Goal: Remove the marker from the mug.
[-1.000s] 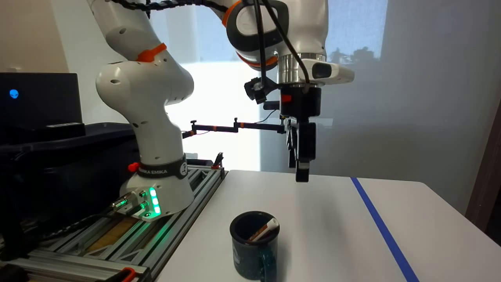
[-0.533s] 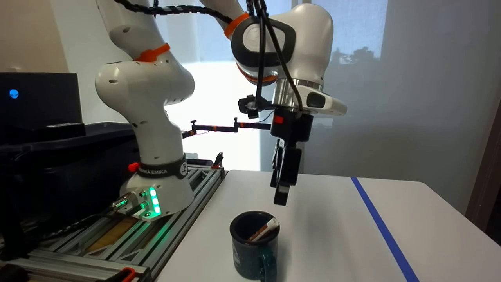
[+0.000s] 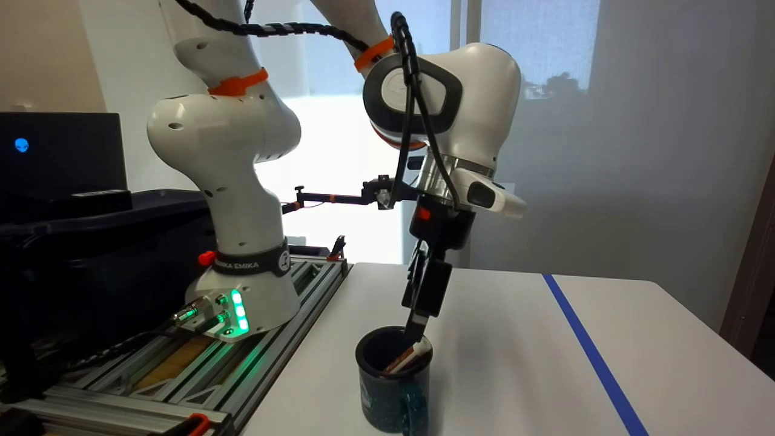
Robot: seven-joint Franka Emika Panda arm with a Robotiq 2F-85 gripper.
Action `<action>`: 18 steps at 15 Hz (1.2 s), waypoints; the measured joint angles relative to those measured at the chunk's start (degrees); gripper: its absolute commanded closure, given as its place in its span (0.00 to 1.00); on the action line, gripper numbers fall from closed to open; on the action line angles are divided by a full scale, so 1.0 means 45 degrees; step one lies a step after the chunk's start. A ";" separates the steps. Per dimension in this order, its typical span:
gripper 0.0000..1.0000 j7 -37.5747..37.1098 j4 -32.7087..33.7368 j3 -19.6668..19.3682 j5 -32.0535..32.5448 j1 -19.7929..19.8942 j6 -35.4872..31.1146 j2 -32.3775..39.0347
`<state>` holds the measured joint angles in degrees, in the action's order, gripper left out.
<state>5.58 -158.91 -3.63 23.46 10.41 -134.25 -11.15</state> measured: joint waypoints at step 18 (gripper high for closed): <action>0.27 0.0057 0.0359 -0.0353 -0.0707 -0.0172 -0.1894 0.1400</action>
<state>5.83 -157.30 -5.22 20.27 9.63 -142.77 -4.85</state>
